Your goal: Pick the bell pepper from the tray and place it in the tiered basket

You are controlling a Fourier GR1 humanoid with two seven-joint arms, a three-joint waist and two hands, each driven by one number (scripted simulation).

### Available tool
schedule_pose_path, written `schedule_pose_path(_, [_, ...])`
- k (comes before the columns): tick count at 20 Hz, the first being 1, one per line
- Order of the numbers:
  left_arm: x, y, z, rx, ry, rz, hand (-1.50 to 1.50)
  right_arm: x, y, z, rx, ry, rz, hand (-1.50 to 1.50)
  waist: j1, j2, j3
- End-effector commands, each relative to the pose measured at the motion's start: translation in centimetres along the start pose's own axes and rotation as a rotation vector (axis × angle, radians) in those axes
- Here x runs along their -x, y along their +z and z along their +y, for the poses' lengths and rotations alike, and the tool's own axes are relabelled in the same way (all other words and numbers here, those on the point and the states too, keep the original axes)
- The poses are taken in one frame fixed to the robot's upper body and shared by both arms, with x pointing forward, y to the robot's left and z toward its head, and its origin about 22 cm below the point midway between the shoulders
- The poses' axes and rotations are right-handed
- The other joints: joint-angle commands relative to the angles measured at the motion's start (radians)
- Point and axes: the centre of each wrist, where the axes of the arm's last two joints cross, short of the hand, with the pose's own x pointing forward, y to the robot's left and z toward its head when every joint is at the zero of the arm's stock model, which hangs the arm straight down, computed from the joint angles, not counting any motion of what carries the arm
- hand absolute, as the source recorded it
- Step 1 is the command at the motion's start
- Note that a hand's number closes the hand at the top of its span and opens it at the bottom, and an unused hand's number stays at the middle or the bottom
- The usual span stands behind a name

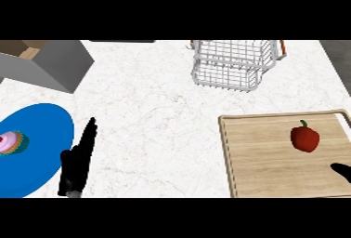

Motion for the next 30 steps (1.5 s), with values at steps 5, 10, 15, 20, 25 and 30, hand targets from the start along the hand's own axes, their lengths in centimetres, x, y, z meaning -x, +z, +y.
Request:
schedule_pose_path(5, [0.0,-0.4,-0.3,0.016,-0.013,0.034,0.0,-5.9,2.9,2.2,0.047,0.164,0.162,-1.5,0.017,-0.002,0.004])
schedule_pose_path(10, [1.3,0.0,-1.1,0.019,0.008,0.035,0.0,-6.8,2.2,4.4,0.011,0.315,0.202,-1.5,0.014,-0.001,0.003])
schedule_pose_path(15, [0.9,0.5,-1.2,0.026,-0.012,0.032,0.0,-7.3,1.2,7.0,-0.055,0.406,0.287,-1.5,0.021,-0.002,0.006])
schedule_pose_path(20, [0.4,-0.4,-0.8,0.005,-0.003,0.032,0.0,-10.6,1.1,6.9,-0.087,0.37,0.292,-1.5,0.0,-0.006,0.006])
schedule_pose_path(25, [1.0,0.8,-1.4,0.0,0.0,0.026,0.0,-11.7,1.1,9.1,-0.106,0.394,0.301,-1.5,0.001,-0.007,0.007])
schedule_pose_path(30, [0.4,0.7,-1.0,0.003,0.008,0.042,0.0,-11.1,0.6,10.3,-0.188,0.491,0.381,-1.5,-0.009,-0.011,0.007])
